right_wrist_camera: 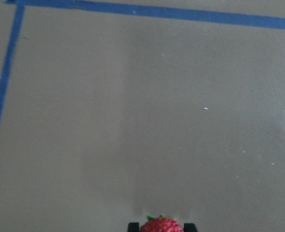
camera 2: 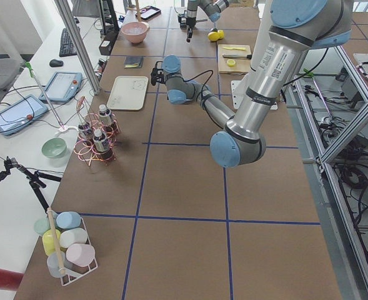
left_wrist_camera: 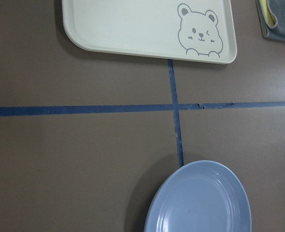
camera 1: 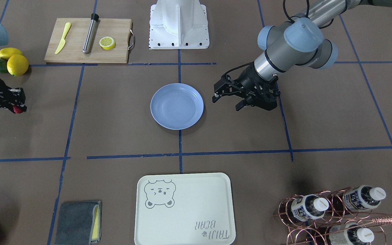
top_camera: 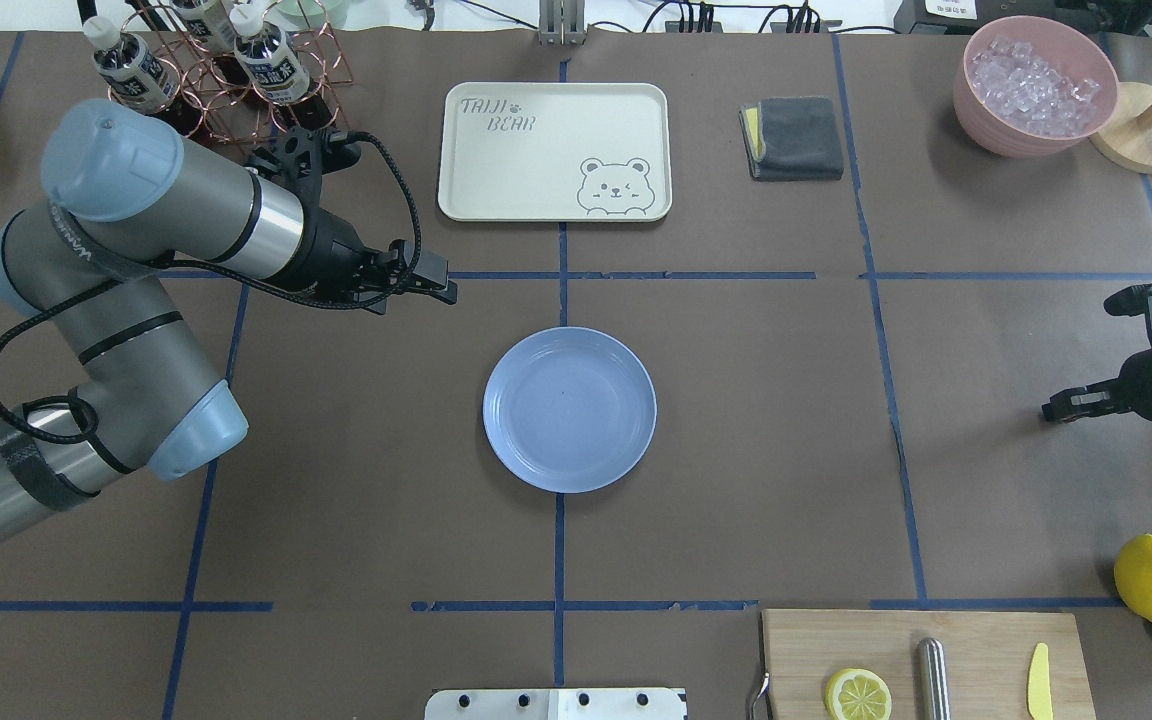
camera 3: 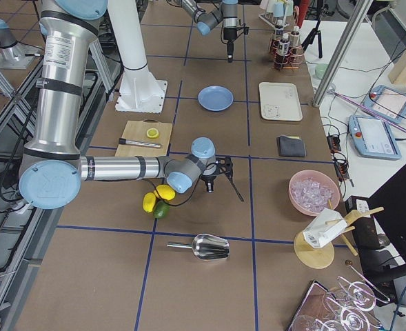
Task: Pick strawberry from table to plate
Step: 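Lower the right gripper onto the red strawberry and close on it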
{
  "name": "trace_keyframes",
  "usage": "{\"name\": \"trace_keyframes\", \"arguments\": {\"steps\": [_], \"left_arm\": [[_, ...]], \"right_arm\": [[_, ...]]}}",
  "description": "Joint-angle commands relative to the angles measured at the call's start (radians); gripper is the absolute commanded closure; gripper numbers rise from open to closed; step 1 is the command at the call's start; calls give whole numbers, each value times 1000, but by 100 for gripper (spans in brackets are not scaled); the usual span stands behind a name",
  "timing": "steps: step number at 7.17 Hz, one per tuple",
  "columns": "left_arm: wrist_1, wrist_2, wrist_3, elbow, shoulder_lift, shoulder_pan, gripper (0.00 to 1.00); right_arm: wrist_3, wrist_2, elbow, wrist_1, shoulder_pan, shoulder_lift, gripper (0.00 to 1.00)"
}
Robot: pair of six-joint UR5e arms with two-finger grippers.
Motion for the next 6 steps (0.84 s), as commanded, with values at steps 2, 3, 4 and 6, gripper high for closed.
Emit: {"name": "trace_keyframes", "arguments": {"steps": [2,3,4,6], "left_arm": [[-4,-2,11,-63,69,-28,0],[-6,-4,12,-72,85,-32,0],[-6,-4,29,-75,88,-45,0],[-6,-5,101,-86,115,-55,0]], "right_arm": [[356,-22,79,-5,-78,155,100],[482,-86,79,-7,-156,248,100],[614,-158,79,-58,-238,346,100],[710,-304,74,-368,-383,616,100]]}}
